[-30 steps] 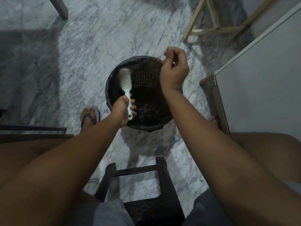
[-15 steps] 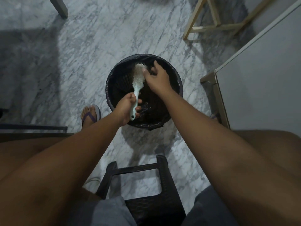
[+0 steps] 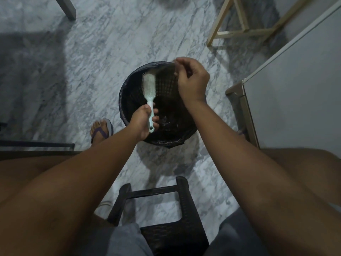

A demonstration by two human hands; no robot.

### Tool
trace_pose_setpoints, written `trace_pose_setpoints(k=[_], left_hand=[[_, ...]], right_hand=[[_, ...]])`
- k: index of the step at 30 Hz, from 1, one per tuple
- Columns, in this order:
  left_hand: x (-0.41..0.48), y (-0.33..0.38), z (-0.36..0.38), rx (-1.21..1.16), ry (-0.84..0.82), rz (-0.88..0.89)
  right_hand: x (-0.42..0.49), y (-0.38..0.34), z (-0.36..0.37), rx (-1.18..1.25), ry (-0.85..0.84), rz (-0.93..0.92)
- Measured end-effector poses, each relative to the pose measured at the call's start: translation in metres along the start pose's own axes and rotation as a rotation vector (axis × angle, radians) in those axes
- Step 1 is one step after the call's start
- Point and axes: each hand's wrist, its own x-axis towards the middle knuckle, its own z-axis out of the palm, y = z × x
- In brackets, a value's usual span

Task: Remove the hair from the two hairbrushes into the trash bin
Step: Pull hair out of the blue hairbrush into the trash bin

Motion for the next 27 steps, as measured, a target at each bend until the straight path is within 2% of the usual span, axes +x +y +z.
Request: trace_pose_setpoints(k=[3, 5, 6, 8, 11, 12, 13, 17, 19, 22, 27], left_hand=[[0.001, 0.004, -0.007, 0.004, 0.017, 0.01], [0.0, 0.007, -0.009, 0.026, 0.019, 0.025], [-0.001, 0.008, -0.01, 0.035, 0.013, 0.031], [-0.002, 0.008, -0.011, 0.046, -0.004, 0.038], [-0.003, 0.006, -0.011, 0.07, -0.028, 0.042], [-0.003, 0.006, -0.01, 0.082, -0.04, 0.042], [-0.003, 0.005, -0.01, 0.094, -0.054, 0.039], [-0.003, 0.001, -0.008, 0.137, -0.097, 0.001], [-0.004, 0.0, -0.006, 0.148, -0.125, -0.019], [-0.009, 0.001, -0.002, 0.124, -0.18, -0.033], [-0.009, 0.001, -0.004, 0.087, -0.223, -0.055]], right_hand=[[0.005, 0.004, -0.006, 0.04, 0.158, -0.021], [-0.001, 0.014, -0.01, -0.029, 0.122, 0.048], [-0.006, 0.018, -0.012, -0.094, 0.049, 0.092], [-0.015, 0.028, -0.016, -0.306, -0.219, 0.255], [-0.023, 0.031, -0.016, -0.753, -0.801, 0.599], [-0.024, 0.029, -0.014, -0.805, -0.902, 0.636], [-0.024, 0.028, -0.012, -0.773, -0.91, 0.61], [-0.018, 0.018, 0.003, -0.411, -0.587, 0.344], [-0.014, 0.013, 0.012, -0.319, -0.567, 0.301], [-0.01, 0.013, 0.021, -0.334, -0.622, 0.304], [-0.003, 0.018, 0.026, -0.414, -0.533, 0.273]])
